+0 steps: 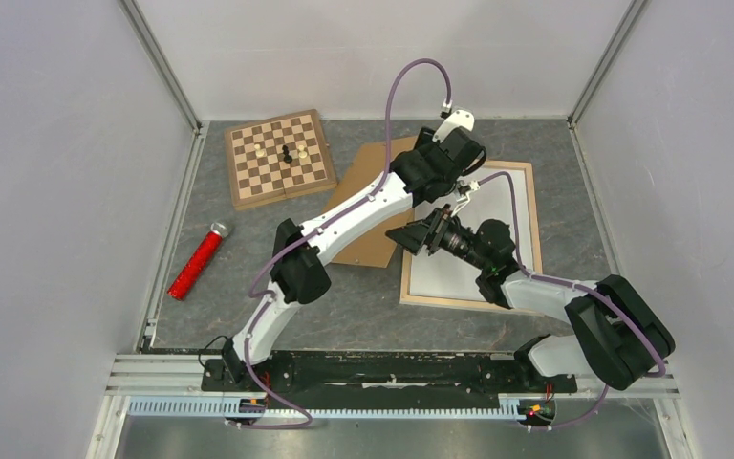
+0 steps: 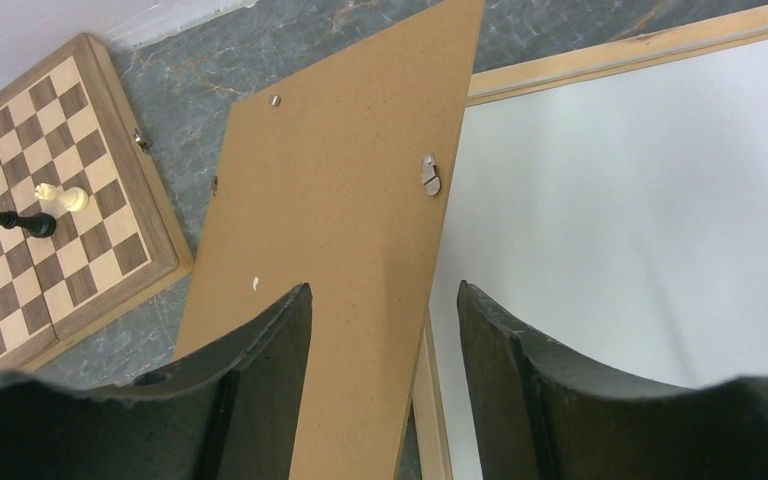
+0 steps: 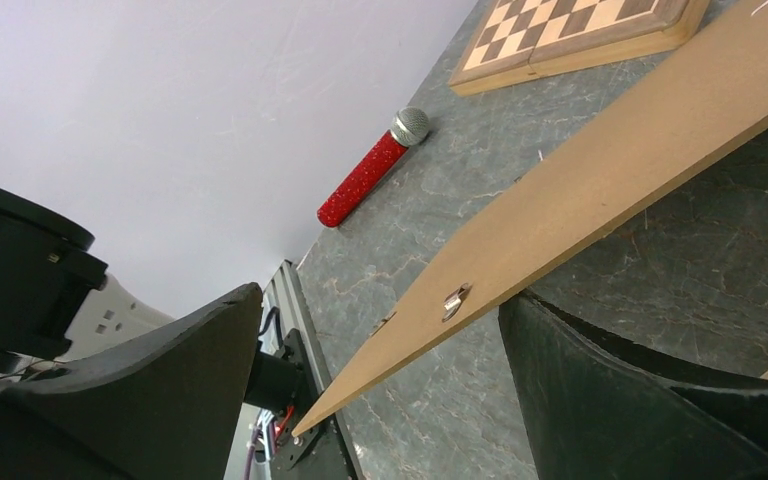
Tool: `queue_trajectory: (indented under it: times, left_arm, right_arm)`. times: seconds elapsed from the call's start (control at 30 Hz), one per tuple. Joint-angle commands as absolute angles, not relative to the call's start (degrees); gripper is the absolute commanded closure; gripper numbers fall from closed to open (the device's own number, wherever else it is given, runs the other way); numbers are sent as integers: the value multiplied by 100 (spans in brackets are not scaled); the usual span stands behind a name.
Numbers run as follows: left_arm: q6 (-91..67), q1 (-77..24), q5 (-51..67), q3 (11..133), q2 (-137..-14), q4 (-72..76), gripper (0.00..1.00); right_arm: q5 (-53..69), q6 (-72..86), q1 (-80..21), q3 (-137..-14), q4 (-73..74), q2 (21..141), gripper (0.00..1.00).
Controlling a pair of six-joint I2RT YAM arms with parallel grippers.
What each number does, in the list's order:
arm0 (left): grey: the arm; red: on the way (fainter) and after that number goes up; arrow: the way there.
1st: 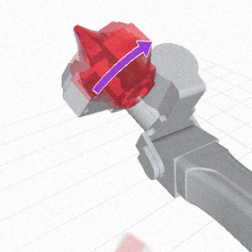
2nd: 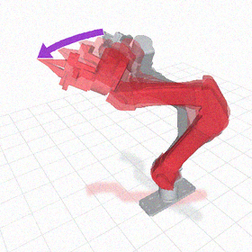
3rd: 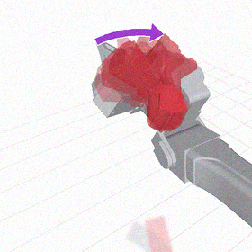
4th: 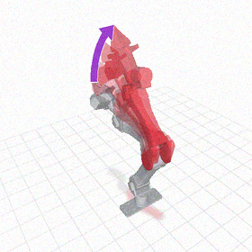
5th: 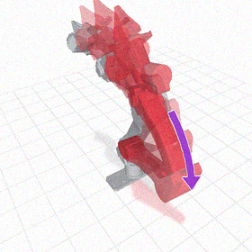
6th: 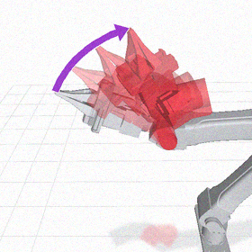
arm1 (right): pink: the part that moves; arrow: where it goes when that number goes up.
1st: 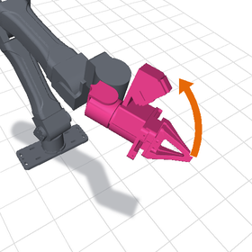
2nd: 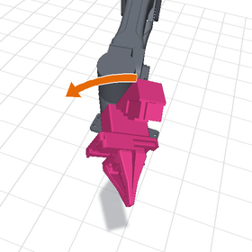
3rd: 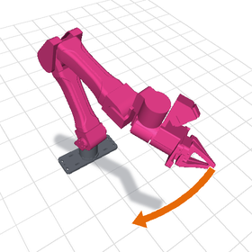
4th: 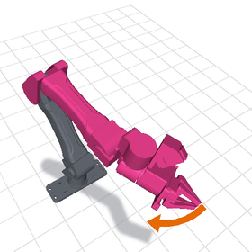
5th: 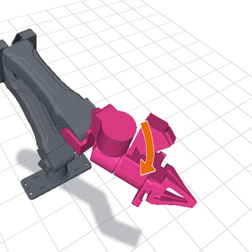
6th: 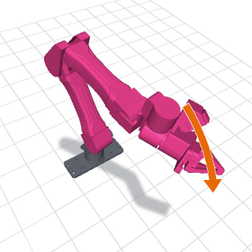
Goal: Put the photo into the frame
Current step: Turn over the photo frame item on the photo frame.
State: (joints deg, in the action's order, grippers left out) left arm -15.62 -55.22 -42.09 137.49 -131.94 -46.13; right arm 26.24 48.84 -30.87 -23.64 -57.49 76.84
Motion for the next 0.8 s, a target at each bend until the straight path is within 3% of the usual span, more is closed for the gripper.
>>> queue_trajectory:
  times: [0.0, 0.4, 0.57, 0.77]
  left_arm:
    - [-1916, -5563, -4064, 13729, -12655, -4404, 35]
    - [-1678, -5525, -3869, 13379, -11891, -4400, 27]
    - [-1538, -5163, -3385, 12033, -10918, -3993, 26]
    - [-1582, -4070, -1720, 10046, -9762, -3433, 20]
  right_arm:
    - [2578, 4686, -3047, -2326, -5938, 7670, 9]
    - [2371, 4427, -2841, -2195, -5633, 7613, 10]
    - [2218, 4260, -2707, -2128, -5401, 7581, 11]
    - [2133, 4101, -2629, -2153, -5230, 7654, 11]
